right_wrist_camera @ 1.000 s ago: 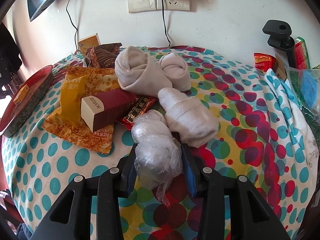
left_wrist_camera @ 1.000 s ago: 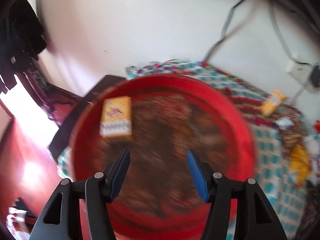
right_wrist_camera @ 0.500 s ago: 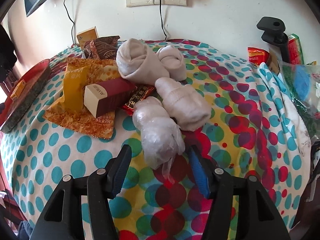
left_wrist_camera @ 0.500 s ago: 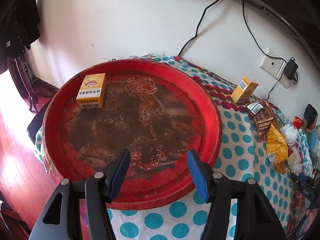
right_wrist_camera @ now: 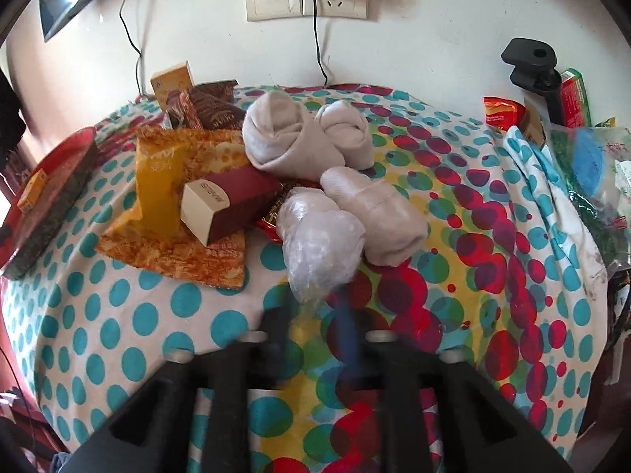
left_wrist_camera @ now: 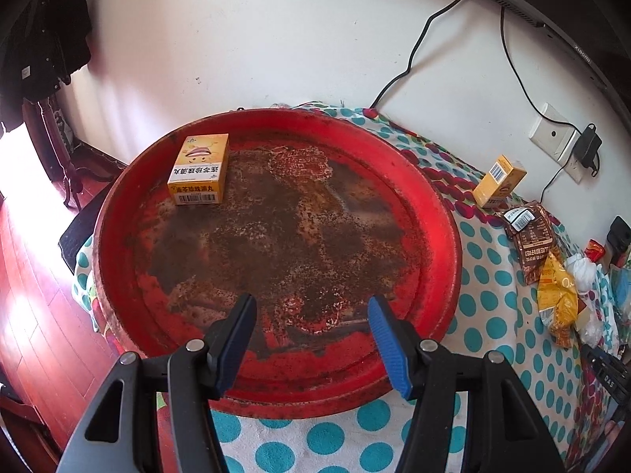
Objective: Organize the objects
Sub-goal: 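Grasp the plastic-wrapped bundle with the right gripper and lift it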
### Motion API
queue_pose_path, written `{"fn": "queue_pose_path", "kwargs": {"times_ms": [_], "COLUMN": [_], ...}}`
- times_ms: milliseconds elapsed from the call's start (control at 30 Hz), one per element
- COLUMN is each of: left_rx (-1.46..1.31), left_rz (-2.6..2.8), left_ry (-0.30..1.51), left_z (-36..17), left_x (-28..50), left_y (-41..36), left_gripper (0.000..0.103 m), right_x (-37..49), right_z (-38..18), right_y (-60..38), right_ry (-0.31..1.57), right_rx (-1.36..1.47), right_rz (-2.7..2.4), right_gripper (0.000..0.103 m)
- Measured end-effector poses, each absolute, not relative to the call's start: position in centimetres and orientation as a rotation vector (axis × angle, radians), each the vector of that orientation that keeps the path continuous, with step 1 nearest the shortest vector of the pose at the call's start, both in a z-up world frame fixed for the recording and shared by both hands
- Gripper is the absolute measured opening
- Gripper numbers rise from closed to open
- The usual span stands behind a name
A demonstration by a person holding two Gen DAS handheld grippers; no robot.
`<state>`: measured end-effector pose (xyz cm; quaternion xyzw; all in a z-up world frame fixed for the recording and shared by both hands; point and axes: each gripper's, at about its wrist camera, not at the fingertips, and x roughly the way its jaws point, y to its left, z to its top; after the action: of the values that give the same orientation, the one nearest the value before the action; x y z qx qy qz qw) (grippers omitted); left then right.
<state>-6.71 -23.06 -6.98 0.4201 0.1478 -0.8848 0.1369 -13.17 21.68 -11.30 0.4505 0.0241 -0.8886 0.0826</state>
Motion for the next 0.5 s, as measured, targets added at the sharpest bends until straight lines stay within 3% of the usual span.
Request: {"fn": "queue_pose_path", "kwargs": {"times_ms": [133,267,333,367,400,500], "left_rx": [1.204,1.215,1.215,1.217,1.22,1.222], "left_rz": [-2.566,-2.57,-2.573,-2.571,-2.569,-2.564], "left_ry": [0.423,0.4,0.392,0.388,0.384,0.39], "left_z": [-6.7,-6.8,-6.8,-6.8,-6.8,-6.9], "left_x": [-6.7,-6.9,-6.9,-6.9,-6.9,-7.0], "left_y": [-23.0,-22.7,-22.5,-22.5,-22.5,-22.7], "left_gripper": [0.061,0.061,0.061,0.061,0.061,0.061], "right_x": [-13.1,-14.4,-15.0,-15.2,-15.1,-14.1], "right_z": [-10.5,-10.6,-11.2,-11.5,-11.7,-11.2], "right_y": [22.2,22.5,22.3,22.2,21.9,21.4], "right_ry": [0.067,0.032,0.003,0.004,0.013,0.044], "right_rx": [1.295,1.316,1.346,1.363,1.369,1.329], "right_rz": [-2.702,-2.693,-2.658,-2.644,-2.647,-2.666], "right_gripper": [0.073,0.067,0.052,0.026,0.022,0.021]}}
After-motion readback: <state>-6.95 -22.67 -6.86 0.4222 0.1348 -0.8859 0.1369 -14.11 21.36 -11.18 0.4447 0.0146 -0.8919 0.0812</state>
